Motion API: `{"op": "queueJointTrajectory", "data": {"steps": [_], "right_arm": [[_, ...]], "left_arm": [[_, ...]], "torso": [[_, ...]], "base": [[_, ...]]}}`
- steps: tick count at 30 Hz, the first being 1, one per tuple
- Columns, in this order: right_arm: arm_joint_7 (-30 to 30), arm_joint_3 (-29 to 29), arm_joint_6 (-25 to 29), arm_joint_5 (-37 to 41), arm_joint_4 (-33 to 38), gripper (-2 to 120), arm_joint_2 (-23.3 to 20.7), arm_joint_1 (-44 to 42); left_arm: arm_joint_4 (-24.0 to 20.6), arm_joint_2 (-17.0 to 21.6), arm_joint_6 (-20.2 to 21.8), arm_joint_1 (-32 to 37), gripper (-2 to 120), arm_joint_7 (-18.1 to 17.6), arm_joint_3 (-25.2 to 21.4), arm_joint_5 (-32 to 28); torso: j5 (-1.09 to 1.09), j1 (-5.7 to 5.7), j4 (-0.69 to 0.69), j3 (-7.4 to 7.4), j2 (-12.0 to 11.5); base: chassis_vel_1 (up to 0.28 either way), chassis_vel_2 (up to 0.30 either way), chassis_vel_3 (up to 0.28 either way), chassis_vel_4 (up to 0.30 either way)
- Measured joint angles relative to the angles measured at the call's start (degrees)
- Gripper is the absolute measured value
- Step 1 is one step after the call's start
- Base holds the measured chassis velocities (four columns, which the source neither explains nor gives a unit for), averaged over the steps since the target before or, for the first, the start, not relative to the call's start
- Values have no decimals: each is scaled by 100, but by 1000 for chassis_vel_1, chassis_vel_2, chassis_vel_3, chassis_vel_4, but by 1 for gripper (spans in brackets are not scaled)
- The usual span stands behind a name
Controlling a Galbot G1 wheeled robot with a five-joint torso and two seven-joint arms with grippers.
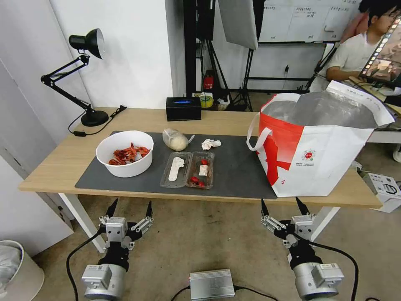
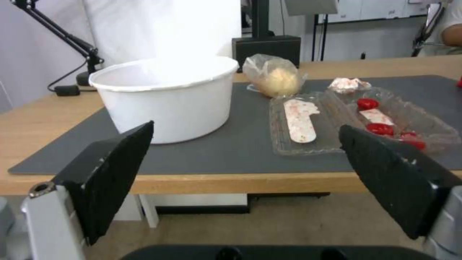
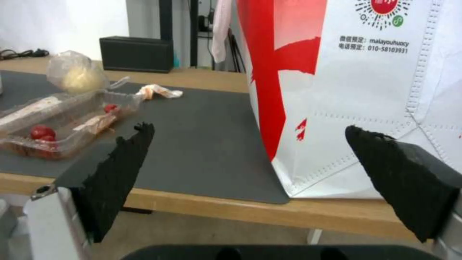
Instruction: Pick up the trash from the table and place it into the takeout bag.
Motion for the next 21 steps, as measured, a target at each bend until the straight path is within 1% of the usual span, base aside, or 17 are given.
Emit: {"op": "queueJointTrajectory", "data": {"steps": [21], "right_arm": [[0,0,0,0,0,100,0,0]], "left_arm": [[0,0,0,0,100,0,0,0]], "torso": [[0,0,0,0,0]], "base": [[0,0,0,0]]}}
